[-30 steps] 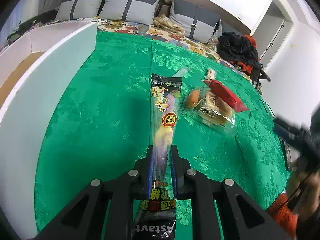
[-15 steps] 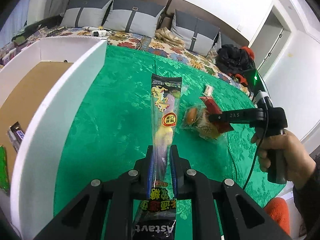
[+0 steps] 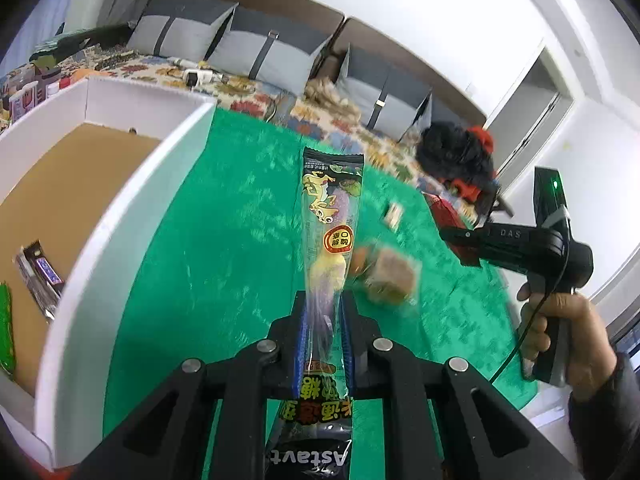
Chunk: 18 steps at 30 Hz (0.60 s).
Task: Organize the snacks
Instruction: 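Carry both packs into the white box and open both tools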
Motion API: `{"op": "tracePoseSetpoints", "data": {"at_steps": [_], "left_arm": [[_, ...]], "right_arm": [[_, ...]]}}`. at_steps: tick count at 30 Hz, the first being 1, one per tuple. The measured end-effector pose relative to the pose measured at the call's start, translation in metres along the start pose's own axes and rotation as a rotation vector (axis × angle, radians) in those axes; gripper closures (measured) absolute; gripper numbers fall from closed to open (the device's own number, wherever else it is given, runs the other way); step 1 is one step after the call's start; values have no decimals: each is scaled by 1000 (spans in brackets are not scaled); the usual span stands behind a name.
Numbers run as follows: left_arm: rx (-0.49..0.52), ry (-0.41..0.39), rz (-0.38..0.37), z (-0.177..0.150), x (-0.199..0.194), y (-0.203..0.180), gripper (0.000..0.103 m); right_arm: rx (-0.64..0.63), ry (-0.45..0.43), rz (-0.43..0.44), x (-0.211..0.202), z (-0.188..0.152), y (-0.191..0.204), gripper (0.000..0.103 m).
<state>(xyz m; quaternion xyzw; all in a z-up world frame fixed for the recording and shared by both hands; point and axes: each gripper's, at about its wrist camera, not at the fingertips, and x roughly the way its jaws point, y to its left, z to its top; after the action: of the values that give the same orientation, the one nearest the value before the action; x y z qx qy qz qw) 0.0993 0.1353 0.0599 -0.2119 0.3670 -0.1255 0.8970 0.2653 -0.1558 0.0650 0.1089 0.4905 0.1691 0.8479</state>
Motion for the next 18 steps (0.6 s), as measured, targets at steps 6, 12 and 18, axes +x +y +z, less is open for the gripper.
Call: {"op": "tracePoseSetpoints", "data": {"at_steps": [6, 12, 18], "left_arm": [[-73, -84, -40, 28, -49, 30, 89], [-113, -150, 70, 55, -100, 98, 89], [-150, -137, 244, 63, -133, 177, 89]], "right_arm": [[-60, -50, 109, -32, 9, 57, 82], [-152, -60, 304, -39, 5, 165, 82], [-256, -1, 453, -7, -8, 276, 82]]}}
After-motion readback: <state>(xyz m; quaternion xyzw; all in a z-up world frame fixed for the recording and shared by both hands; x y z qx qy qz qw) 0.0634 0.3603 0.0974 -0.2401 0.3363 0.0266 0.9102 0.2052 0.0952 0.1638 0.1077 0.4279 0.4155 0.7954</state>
